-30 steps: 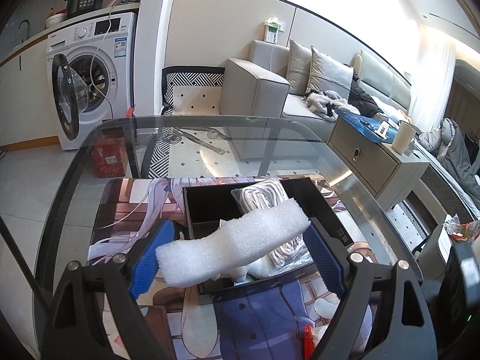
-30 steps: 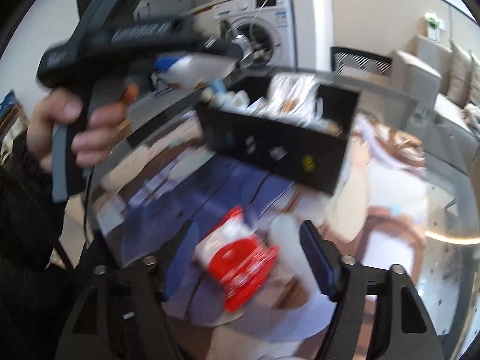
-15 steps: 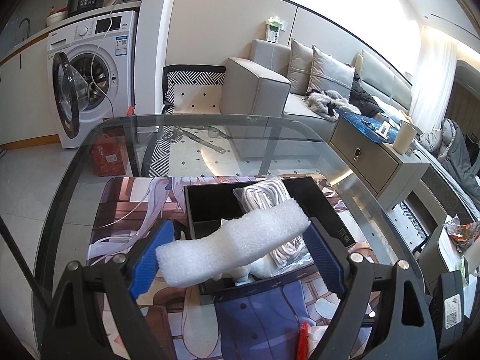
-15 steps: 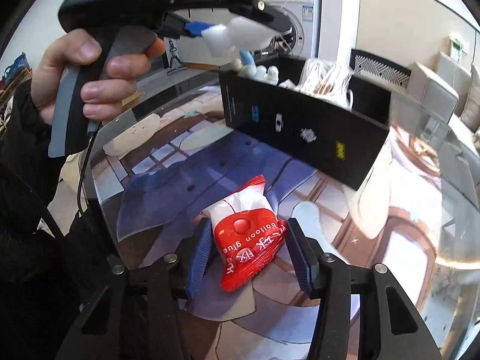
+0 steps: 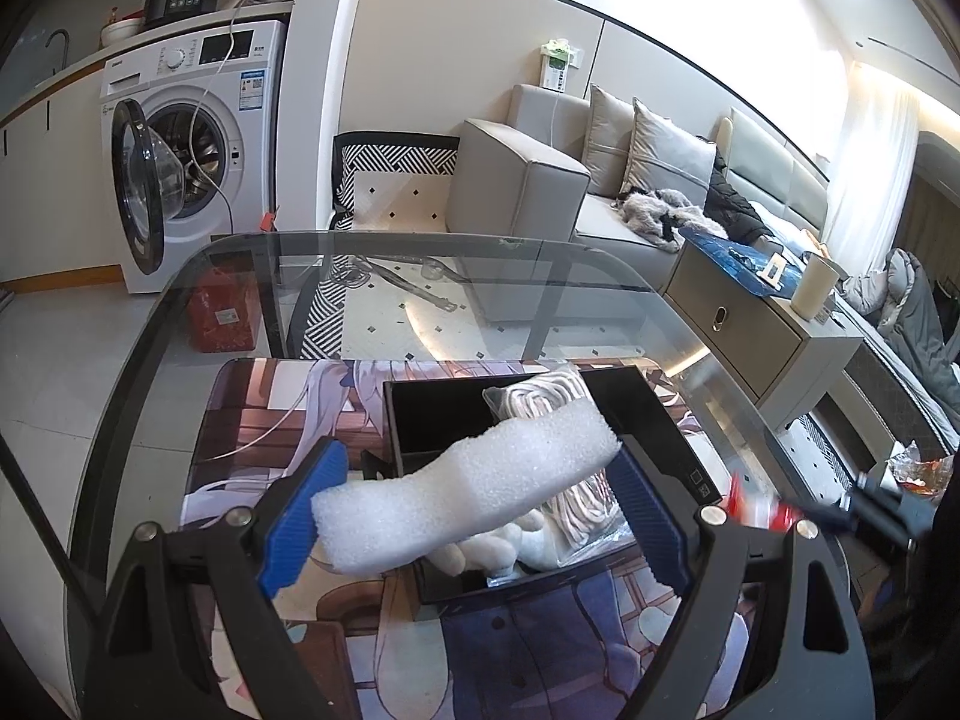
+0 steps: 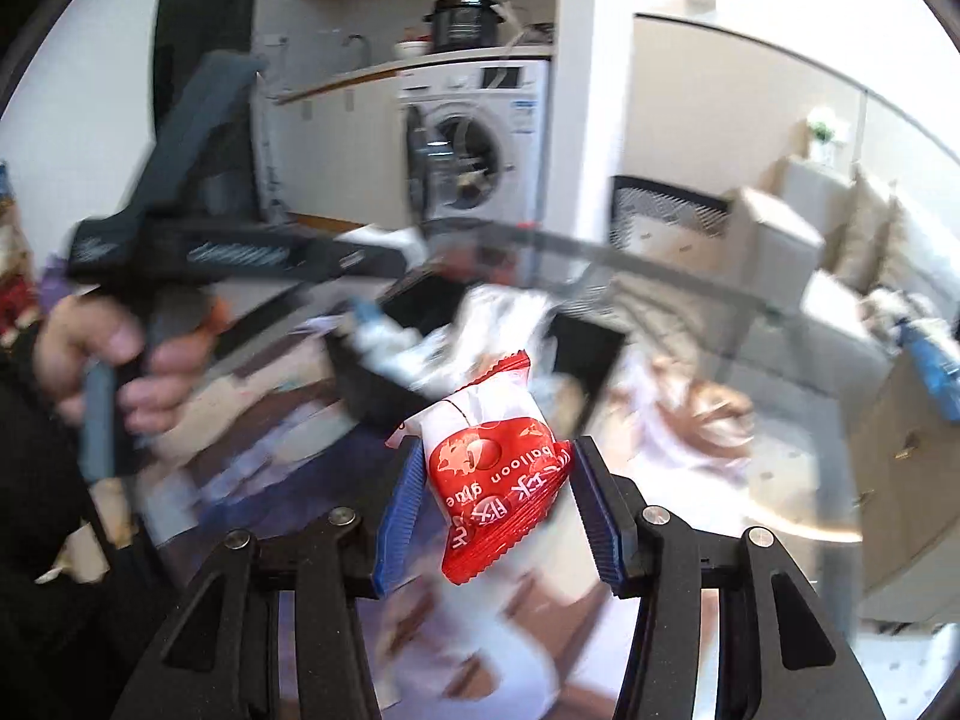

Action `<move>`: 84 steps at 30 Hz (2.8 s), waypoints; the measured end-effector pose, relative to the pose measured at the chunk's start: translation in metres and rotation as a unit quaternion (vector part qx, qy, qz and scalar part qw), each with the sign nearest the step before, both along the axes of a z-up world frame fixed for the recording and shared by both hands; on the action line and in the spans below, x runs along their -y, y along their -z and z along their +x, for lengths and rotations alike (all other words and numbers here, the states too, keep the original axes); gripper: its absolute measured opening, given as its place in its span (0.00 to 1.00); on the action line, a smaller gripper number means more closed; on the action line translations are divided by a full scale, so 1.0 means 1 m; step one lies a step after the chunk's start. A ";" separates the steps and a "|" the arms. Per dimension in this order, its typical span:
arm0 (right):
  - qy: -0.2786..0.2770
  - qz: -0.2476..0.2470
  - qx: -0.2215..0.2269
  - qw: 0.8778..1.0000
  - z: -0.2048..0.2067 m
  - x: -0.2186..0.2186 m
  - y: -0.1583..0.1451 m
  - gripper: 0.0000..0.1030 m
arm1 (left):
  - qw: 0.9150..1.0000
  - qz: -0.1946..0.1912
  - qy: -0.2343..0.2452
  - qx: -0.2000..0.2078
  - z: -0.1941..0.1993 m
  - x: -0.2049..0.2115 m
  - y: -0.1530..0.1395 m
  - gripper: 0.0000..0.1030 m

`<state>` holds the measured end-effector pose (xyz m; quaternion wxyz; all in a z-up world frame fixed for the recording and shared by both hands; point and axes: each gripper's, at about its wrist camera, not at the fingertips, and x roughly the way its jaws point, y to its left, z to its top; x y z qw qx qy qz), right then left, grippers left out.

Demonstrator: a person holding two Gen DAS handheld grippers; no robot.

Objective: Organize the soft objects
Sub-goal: 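Carry the foam over the box with the left tool while the right tool drops the red bag in, then lower the white foam into the box and open the left tool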

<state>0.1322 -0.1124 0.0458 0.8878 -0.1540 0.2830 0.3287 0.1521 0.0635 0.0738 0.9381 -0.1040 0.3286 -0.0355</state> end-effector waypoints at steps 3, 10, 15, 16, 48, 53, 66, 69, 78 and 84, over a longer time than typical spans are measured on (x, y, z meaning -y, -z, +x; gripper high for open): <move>0.038 -0.021 0.015 0.999 0.022 -0.010 -0.002 0.49 | 1.000 -0.001 -0.002 -0.001 0.002 -0.001 0.001 0.85; 0.078 -0.078 0.047 0.993 0.062 -0.042 0.002 0.49 | 1.000 0.000 -0.005 -0.006 0.011 -0.002 0.006 0.85; 0.086 -0.146 0.081 0.982 0.078 -0.069 0.018 0.49 | 1.000 -0.001 -0.007 -0.008 0.015 -0.004 0.008 0.85; 0.084 -0.155 0.084 0.981 0.080 -0.073 0.021 0.49 | 1.000 0.000 -0.008 -0.008 0.015 -0.005 0.008 0.85; -0.022 -0.012 -0.011 1.000 0.055 -0.036 0.018 0.30 | 1.000 0.007 -0.007 -0.011 0.020 -0.006 0.014 0.85; -0.009 -0.003 -0.004 1.000 0.051 -0.025 0.011 0.33 | 1.000 0.005 0.003 -0.005 0.023 -0.001 0.014 0.85; 0.024 0.027 -0.007 0.999 0.044 0.005 0.010 0.47 | 0.999 0.030 0.043 -0.007 0.033 0.025 0.023 0.91; 0.032 0.031 -0.007 0.999 0.043 0.010 0.011 0.51 | 0.998 0.021 0.051 0.000 0.029 0.024 0.020 0.98; 0.035 0.040 -0.004 0.999 0.035 0.012 0.012 0.75 | 0.998 0.036 0.052 0.007 0.019 0.026 0.016 1.00; 0.048 0.064 -0.002 0.997 0.032 0.016 0.011 0.95 | 0.998 0.042 0.049 0.025 0.003 0.022 0.010 1.00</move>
